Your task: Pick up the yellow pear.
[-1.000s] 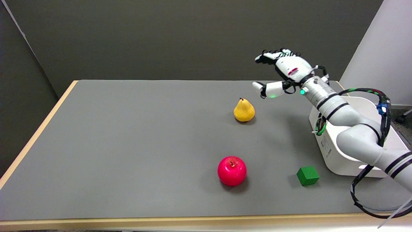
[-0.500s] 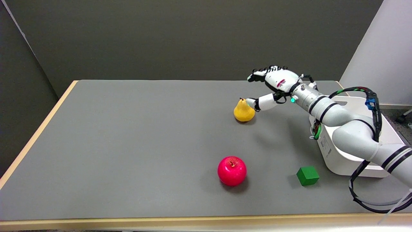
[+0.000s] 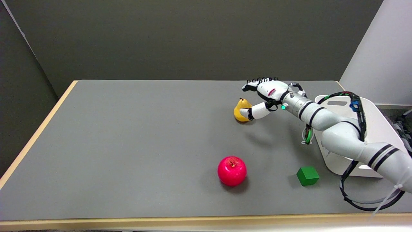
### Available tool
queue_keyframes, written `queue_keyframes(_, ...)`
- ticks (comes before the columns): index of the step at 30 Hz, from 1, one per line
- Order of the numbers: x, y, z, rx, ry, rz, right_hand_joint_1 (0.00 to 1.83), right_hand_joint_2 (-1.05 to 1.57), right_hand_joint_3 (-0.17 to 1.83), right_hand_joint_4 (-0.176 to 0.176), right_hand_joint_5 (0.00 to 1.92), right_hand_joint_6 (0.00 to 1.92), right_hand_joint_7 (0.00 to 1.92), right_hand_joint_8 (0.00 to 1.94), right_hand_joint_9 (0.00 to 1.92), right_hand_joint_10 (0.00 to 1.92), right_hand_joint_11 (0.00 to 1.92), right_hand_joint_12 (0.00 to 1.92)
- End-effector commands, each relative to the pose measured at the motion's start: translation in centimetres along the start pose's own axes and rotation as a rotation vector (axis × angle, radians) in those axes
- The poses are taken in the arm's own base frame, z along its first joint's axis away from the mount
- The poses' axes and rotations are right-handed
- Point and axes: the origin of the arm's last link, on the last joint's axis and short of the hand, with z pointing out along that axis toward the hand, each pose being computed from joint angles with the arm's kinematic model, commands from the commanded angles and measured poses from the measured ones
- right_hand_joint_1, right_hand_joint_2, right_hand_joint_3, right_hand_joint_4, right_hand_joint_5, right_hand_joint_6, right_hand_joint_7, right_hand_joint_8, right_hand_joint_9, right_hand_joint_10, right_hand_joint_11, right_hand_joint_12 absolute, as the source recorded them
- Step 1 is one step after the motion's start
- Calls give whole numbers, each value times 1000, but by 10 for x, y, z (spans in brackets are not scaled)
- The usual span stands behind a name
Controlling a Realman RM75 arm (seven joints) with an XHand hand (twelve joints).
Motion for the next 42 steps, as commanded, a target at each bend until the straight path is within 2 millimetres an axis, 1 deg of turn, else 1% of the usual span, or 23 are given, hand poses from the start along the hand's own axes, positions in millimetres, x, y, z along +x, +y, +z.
queue_keyframes(1, -24, -5, 21, -16, -70, 17, 302, 525, 864, -16, 183, 394, 178, 282, 103, 610, 66, 1252)
queue_keyframes(12, -34, -3, 23, -27, -79, 29, 291, 526, 855, -20, 173, 377, 157, 266, 88, 586, 55, 1227)
queue_keyframes(15, -35, -4, 22, -24, -71, 27, 307, 514, 892, -16, 172, 397, 182, 279, 98, 605, 68, 1253)
queue_keyframes(17, -35, -5, 22, -19, -64, 16, 317, 532, 860, -14, 185, 383, 204, 276, 118, 603, 84, 1250)
queue_keyframes(19, -34, -6, 22, -15, -56, 8, 336, 536, 866, -13, 188, 384, 234, 287, 140, 624, 97, 1259)
queue_keyframes(21, -33, -6, 22, -14, -51, 7, 403, 543, 878, -13, 200, 392, 305, 323, 210, 702, 148, 1304)
queue_keyframes(27, -34, -7, 22, -10, -42, 1, 509, 564, 895, 8, 252, 455, 402, 401, 318, 829, 238, 1390)
queue_keyframes(36, -35, -9, 22, -4, -41, -8, 571, 573, 911, 19, 275, 493, 450, 460, 410, 946, 357, 1526)
queue_keyframes(42, -33, -10, 23, -2, -38, -10, 580, 574, 913, 21, 278, 498, 461, 475, 433, 980, 380, 1548)
